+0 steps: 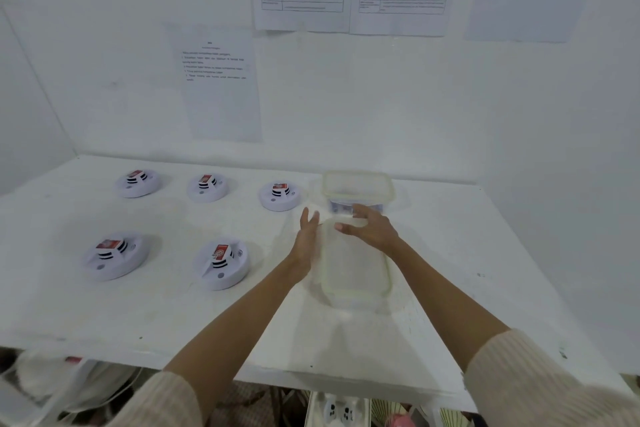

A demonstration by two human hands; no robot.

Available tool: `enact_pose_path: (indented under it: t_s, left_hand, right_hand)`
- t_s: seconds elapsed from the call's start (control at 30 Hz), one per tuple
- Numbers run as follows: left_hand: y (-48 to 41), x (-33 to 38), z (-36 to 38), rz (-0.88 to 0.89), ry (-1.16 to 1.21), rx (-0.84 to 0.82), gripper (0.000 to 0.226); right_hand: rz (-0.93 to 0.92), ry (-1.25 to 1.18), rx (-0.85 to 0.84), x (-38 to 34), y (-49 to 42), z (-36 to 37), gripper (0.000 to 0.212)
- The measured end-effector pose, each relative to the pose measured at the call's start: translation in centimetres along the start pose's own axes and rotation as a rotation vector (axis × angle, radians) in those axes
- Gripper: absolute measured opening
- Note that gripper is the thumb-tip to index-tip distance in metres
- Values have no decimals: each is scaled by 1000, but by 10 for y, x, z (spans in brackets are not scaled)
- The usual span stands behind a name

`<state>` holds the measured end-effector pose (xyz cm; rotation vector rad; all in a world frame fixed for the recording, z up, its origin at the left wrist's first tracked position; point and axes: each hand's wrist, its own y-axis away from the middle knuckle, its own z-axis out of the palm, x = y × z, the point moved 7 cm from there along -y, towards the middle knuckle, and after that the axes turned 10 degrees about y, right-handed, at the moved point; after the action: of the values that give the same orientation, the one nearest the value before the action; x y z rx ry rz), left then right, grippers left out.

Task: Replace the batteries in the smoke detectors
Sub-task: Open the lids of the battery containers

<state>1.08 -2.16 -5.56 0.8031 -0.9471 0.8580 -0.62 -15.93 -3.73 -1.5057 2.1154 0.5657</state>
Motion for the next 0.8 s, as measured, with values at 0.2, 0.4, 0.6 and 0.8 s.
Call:
enact_pose_path:
  t_s: [0.2,0.4,0.6,0.8]
  left_hand:
    - [25,14,17,-31,164,-25,65]
    - [15,9,20,-62,180,-45,68]
    - [3,6,21,-5,167,-103,46]
    - [-22,-11,2,-42,231,-84,66]
  right_hand:
    - [23,-236,-72,1,-14,2,68]
    - [60,-112,-242,-5,-24,1,84]
    - [-47,-371,44,-8,-19,-6,85]
    - [-174,-535,277,-33,-6,-50,71]
